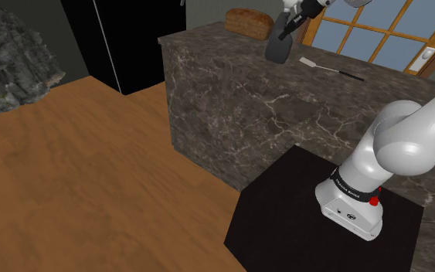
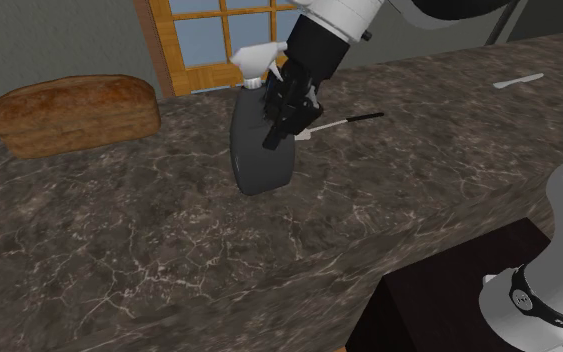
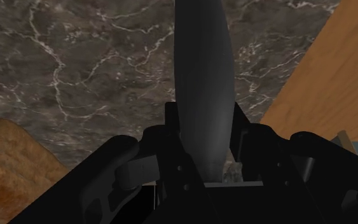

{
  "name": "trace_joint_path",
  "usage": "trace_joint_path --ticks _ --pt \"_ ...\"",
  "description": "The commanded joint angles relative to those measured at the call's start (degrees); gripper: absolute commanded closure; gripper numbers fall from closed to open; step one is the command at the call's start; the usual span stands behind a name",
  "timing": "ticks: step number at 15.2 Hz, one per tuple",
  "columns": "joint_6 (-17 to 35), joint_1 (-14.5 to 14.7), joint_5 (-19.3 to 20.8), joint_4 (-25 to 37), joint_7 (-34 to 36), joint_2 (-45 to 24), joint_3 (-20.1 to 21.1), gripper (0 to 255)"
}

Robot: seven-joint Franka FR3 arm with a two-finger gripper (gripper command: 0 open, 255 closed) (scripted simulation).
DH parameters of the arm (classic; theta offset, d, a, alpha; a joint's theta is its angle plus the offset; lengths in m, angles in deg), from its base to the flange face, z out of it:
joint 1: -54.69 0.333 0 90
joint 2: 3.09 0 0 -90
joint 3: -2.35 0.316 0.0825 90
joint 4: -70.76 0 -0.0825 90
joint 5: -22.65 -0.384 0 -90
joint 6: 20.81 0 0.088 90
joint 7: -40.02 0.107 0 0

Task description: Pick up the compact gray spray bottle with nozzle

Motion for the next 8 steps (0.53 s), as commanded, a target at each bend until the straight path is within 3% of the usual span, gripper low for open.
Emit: trace_joint_path --ticks 1,8 --pt "-1.4 -0.2 0.4 1.1 0.6 0.3 0.4 255" --pt "-6.5 -0.5 1.2 5.9 2.4 0.8 1.5 255"
